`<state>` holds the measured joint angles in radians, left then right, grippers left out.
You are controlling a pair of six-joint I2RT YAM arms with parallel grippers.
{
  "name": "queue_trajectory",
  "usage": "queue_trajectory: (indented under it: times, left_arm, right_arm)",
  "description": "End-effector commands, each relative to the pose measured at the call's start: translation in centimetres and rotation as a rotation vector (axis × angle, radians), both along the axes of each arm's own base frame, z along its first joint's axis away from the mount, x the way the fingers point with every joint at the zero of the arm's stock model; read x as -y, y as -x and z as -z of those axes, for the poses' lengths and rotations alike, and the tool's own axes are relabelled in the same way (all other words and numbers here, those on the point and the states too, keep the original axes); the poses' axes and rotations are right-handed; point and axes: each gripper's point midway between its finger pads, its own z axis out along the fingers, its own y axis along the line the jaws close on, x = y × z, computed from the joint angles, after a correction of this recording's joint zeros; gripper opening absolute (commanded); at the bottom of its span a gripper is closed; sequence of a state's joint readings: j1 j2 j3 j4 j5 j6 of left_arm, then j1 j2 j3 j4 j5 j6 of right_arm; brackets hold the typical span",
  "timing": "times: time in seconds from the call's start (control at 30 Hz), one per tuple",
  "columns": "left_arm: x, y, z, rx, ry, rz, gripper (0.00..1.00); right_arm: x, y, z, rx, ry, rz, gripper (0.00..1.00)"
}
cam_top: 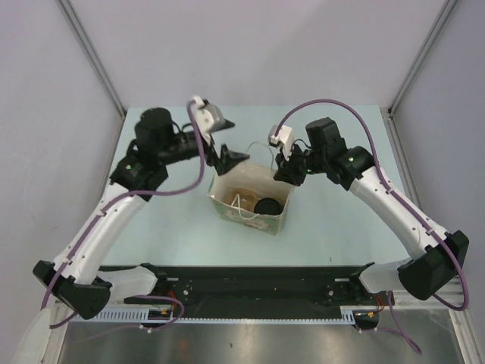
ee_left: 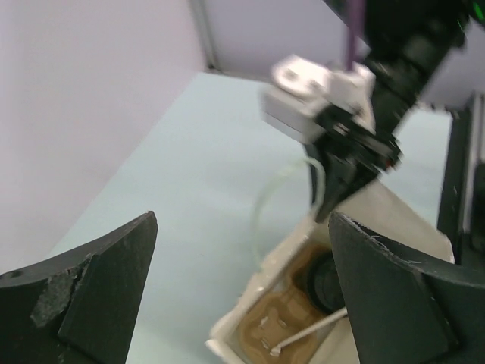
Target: Pack the takeout coffee
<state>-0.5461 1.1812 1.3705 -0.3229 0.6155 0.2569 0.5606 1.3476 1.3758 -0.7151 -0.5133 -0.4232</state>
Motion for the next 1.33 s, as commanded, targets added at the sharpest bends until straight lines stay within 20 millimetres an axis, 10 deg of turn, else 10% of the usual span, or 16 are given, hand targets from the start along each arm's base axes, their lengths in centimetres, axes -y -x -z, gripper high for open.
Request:
queue_trajectory:
  times: [0.0,0.23,0.5,0.77,1.1,1.3]
  left_arm:
    - [-3.1,-1.6,-4.5,-0.169,0.117,-0.127,0.99]
    - [-9.1,-6.5,-3.8,-0.304,0.121,-0.355,0.99]
    - [-12.9,-9.0,-1.6,-0.451,0.102,-0.459,1.0]
    - [-19.0,-12.3,6.5,-0.681,-0.044,-0.683,1.0]
    - [-23.1,-8.2,19.8,-0.84,-0.287,-0.83,0.99]
    - [-23.3,-7.0,21.4,-0.816,-0.286,-0.85,1.0]
  right_arm:
    - [-0.2,-0.6,-3.0,0.089,-0.066,0.007,0.14]
    - [0.0,-1.3,-4.1,0.101,-0.085,0.033,0.5]
    - [0.8,-1.6,-10.4,0.171,-0.19,0.094,0.78]
    - [6.1,-2.9,-15.2,0.187,-0.313,0.328,0.92]
    - [18.6,-5.4,-3.4,-0.128,-0.229,0.722,1.0]
    - [20.3,-5.0,-0.1,-0.159,-0.183,0.759,1.0]
